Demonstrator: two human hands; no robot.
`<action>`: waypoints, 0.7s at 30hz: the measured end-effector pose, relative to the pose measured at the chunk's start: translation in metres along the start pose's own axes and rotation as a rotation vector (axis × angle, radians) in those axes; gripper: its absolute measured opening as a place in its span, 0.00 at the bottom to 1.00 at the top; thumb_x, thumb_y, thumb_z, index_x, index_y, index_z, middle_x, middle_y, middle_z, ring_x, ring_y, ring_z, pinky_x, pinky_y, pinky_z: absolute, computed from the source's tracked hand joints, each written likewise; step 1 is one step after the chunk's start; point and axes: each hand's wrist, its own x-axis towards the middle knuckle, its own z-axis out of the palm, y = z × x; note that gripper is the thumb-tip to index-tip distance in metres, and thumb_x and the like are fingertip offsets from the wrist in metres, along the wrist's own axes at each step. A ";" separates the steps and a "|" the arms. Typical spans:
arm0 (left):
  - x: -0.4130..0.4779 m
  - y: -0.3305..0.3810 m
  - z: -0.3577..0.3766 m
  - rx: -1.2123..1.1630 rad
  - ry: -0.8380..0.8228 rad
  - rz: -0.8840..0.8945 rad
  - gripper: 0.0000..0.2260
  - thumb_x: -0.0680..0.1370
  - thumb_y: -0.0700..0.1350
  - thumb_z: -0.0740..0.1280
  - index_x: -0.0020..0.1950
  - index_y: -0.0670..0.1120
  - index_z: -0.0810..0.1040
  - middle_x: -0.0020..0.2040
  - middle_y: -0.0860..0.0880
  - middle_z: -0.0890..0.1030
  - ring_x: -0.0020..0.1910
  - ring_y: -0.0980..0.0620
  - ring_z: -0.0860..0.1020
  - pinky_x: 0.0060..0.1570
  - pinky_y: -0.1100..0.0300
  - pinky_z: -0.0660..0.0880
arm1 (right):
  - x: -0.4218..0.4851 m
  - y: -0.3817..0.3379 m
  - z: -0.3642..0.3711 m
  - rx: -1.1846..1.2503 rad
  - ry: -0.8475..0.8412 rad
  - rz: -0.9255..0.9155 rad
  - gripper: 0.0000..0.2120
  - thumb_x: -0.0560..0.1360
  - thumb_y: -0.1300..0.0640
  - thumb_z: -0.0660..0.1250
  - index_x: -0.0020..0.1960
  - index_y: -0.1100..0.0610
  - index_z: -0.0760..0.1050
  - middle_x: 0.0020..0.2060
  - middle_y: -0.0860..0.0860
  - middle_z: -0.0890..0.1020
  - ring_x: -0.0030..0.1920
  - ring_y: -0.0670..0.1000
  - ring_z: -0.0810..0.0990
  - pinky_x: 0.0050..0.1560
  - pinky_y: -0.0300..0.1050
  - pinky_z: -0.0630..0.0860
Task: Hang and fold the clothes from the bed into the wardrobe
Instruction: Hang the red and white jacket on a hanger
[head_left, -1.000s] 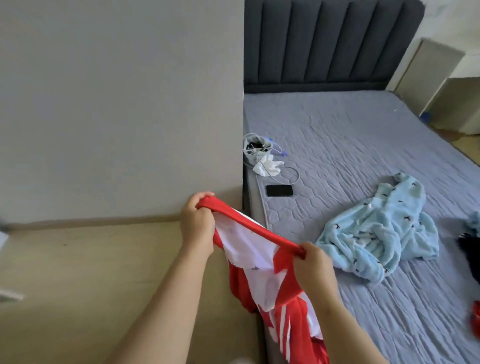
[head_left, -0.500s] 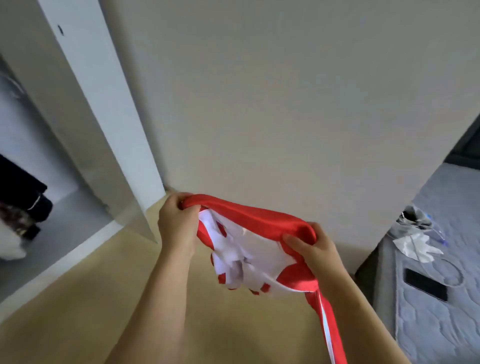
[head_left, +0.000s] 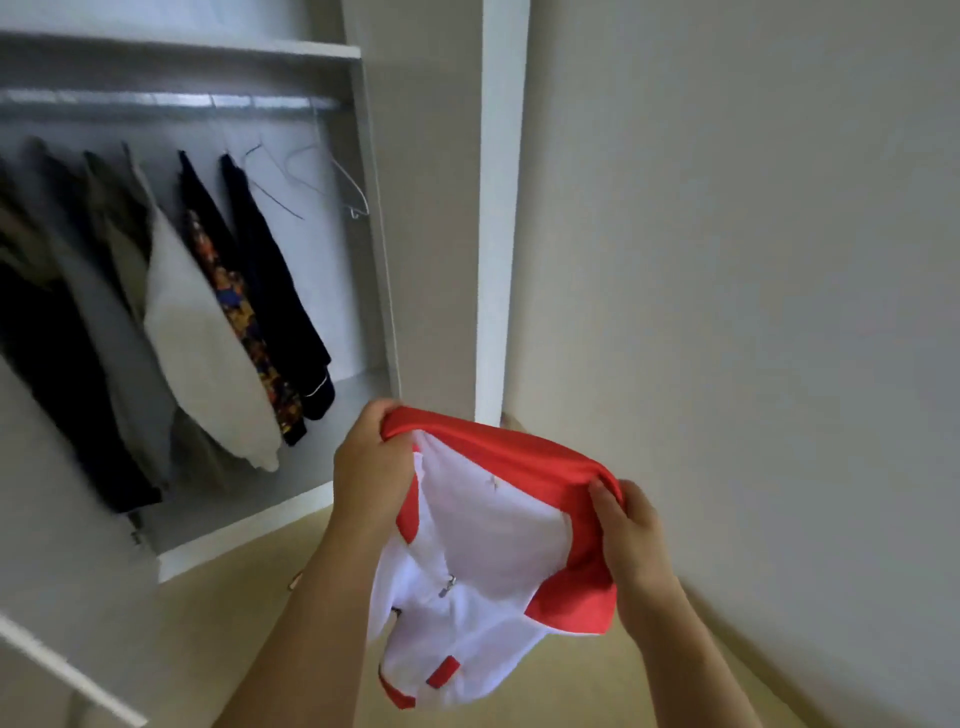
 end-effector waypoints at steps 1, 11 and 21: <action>0.009 -0.006 -0.012 0.005 0.028 -0.028 0.11 0.75 0.37 0.60 0.44 0.54 0.73 0.37 0.58 0.75 0.37 0.59 0.74 0.34 0.70 0.68 | 0.004 -0.004 0.015 -0.050 -0.078 -0.024 0.06 0.74 0.52 0.67 0.41 0.52 0.73 0.36 0.47 0.79 0.38 0.48 0.76 0.39 0.44 0.71; 0.079 -0.073 -0.089 0.208 0.140 -0.181 0.07 0.73 0.39 0.66 0.40 0.52 0.74 0.37 0.53 0.77 0.37 0.56 0.74 0.35 0.62 0.68 | 0.064 -0.014 0.158 -0.369 -0.204 -0.209 0.08 0.75 0.58 0.65 0.37 0.54 0.73 0.27 0.47 0.74 0.31 0.47 0.72 0.32 0.35 0.65; 0.232 -0.084 -0.070 0.139 0.368 -0.257 0.07 0.77 0.35 0.59 0.49 0.46 0.69 0.34 0.51 0.73 0.32 0.55 0.73 0.30 0.63 0.68 | 0.198 -0.040 0.291 -0.236 -0.387 -0.228 0.15 0.76 0.61 0.60 0.32 0.48 0.69 0.28 0.46 0.74 0.32 0.49 0.72 0.33 0.39 0.66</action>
